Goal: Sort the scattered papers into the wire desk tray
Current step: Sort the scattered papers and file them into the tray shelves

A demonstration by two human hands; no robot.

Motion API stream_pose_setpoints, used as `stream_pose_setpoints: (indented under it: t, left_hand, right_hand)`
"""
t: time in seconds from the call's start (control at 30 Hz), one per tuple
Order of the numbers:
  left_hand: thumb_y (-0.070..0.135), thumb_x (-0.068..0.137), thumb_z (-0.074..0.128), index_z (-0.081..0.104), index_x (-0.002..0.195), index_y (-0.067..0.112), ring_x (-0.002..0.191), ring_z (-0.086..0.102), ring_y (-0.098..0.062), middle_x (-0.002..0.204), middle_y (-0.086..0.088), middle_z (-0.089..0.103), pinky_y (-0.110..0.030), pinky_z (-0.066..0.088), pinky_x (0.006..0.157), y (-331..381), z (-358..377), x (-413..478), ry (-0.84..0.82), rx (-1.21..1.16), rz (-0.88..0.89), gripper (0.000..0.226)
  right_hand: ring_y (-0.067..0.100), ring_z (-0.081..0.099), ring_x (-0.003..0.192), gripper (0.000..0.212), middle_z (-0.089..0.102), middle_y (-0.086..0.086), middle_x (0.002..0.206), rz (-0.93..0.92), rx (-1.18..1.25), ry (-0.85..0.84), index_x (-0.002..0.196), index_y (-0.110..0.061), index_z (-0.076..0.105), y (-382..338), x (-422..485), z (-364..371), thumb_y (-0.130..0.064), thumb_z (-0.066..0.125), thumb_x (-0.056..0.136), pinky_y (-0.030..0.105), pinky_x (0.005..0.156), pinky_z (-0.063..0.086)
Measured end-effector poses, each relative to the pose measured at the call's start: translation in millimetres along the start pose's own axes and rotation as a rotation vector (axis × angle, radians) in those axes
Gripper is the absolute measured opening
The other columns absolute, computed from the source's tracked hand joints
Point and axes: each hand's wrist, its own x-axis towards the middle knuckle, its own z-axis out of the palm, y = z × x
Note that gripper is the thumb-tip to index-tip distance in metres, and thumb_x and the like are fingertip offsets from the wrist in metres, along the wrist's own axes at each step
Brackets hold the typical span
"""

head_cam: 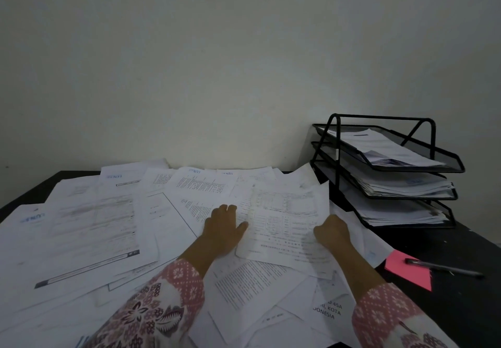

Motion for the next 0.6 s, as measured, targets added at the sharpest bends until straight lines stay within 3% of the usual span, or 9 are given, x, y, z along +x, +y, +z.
stream_pose_setpoints:
  t: [0.07,0.1,0.2,0.33,0.47,0.53,0.6]
  left_hand:
    - [0.049,0.096,0.035,0.03,0.141,0.012,0.131,0.036,-0.025,0.144,-0.009,0.038,-0.04,0.03,0.106,2,2,1,-0.055,0.084,-0.027,0.059]
    - [0.051,0.096,0.033,0.032,0.14,0.012,0.128,0.038,-0.025,0.141,-0.009,0.04,-0.04,0.03,0.104,3,4,1,-0.052,0.122,-0.023,0.058]
    - [0.051,0.096,0.033,0.038,0.134,0.012,0.121,0.042,-0.024,0.133,-0.008,0.046,-0.037,0.034,0.1,9,7,0,0.009,0.114,0.002,0.055]
    - [0.045,0.093,0.048,0.039,0.133,0.01,0.12,0.042,-0.025,0.131,-0.011,0.044,-0.034,0.038,0.096,13,4,2,0.051,-0.17,-0.104,0.054]
    - [0.042,0.082,0.065,0.042,0.127,0.004,0.115,0.05,-0.029,0.125,-0.015,0.046,-0.035,0.048,0.091,10,2,13,-0.006,-0.314,-0.303,0.063]
    - [0.029,0.078,0.071,0.052,0.105,0.004,0.099,0.058,-0.024,0.11,-0.013,0.057,-0.027,0.052,0.071,9,-1,19,-0.05,-0.424,-0.324,0.041]
    - [0.015,0.08,0.068,0.052,0.078,0.009,0.088,0.06,-0.021,0.088,-0.007,0.06,-0.019,0.044,0.056,10,-4,21,-0.111,-0.438,-0.282,0.017]
  right_hand:
    - [0.026,0.05,0.101,0.01,0.051,0.016,0.109,0.025,-0.135,-0.027,0.092,-0.005,0.054,-5,-4,4,-0.013,0.049,0.09,0.03,0.082,0.043]
    - [0.03,0.043,0.115,0.022,0.046,0.017,0.121,0.039,-0.191,-0.038,0.107,-0.003,0.054,-7,-5,6,-0.017,0.05,0.09,0.032,0.091,0.04]
    - [0.032,0.035,0.124,0.036,0.038,0.017,0.131,0.064,-0.247,-0.047,0.121,-0.004,0.05,-16,-8,10,-0.023,0.055,0.09,0.036,0.099,0.037]
    - [0.029,0.044,0.117,0.053,0.039,0.017,0.128,0.073,-0.188,-0.066,0.122,-0.002,0.047,-24,-11,14,-0.028,0.069,0.082,0.033,0.093,0.044]
    - [0.024,0.05,0.106,0.068,0.036,0.02,0.129,0.083,-0.089,-0.1,0.125,0.001,0.042,-24,-13,9,-0.027,0.078,0.075,0.027,0.076,0.048]
    - [0.024,0.052,0.107,0.058,0.045,0.018,0.124,0.078,-0.067,-0.133,0.117,0.001,0.047,-20,-11,5,-0.024,0.077,0.075,0.025,0.071,0.048]
    - [0.02,0.056,0.087,0.024,0.056,0.01,0.099,0.036,-0.021,-0.128,0.087,-0.003,0.054,-15,-9,4,-0.016,0.073,0.079,0.025,0.064,0.048]
